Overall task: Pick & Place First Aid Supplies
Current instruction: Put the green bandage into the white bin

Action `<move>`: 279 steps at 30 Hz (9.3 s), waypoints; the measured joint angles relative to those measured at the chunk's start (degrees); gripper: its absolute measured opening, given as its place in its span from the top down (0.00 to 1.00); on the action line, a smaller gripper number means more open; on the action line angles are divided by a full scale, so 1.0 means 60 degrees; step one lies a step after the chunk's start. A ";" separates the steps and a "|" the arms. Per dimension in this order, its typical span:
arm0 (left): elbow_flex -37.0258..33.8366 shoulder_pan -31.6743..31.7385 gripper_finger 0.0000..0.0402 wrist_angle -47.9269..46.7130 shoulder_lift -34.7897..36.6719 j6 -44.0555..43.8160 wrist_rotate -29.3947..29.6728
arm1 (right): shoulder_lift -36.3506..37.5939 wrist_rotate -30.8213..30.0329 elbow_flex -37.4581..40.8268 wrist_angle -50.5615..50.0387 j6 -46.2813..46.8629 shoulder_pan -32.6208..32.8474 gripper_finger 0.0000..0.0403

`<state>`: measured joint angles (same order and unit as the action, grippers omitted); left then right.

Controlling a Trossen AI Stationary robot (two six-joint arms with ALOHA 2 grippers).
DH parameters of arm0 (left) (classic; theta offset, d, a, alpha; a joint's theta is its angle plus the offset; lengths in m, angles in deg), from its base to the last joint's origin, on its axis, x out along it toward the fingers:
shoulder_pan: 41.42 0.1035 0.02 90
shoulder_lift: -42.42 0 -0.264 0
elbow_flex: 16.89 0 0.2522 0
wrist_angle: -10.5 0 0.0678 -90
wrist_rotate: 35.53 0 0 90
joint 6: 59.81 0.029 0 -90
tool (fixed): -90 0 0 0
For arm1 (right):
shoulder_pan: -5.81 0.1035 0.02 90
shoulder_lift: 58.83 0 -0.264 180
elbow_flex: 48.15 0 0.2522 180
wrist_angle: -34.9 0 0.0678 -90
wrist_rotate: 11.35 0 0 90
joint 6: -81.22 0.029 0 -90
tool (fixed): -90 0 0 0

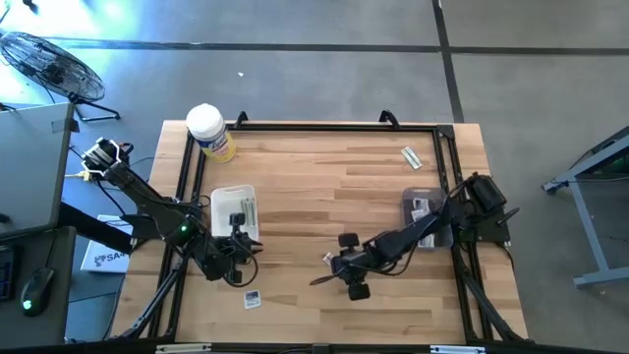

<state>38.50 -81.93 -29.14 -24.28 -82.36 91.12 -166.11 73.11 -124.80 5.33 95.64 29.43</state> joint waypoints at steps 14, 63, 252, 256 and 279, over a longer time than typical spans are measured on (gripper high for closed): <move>-0.0004 0.0000 0.86 0.0049 -0.0004 0.0007 -0.0189 | -0.0460 0.0546 -0.0004 0.1015 -0.1884 -0.1677 0.65; -0.0007 0.0000 0.86 0.1082 -0.0007 0.0466 -0.0199 | -0.0095 -0.1339 -0.0007 -0.0950 -0.0905 -0.0998 0.65; -0.0958 0.4906 1.00 -0.1547 0.0076 -0.0951 -0.2345 | 0.0801 -0.4779 0.2098 0.3370 0.1435 0.0651 0.65; -0.0958 0.4874 1.00 -0.1106 0.0076 -0.0925 -0.2660 | 0.0801 -0.4753 0.2098 0.3370 0.1438 0.0651 0.65; -0.0958 0.4423 1.00 -0.1881 0.0735 -0.0136 -0.2421 | 0.0801 -0.4746 0.2098 0.3323 0.1596 0.0651 0.65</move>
<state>32.75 -55.39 -40.42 -19.87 -83.18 76.59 -161.31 44.63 -112.21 25.27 105.21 33.34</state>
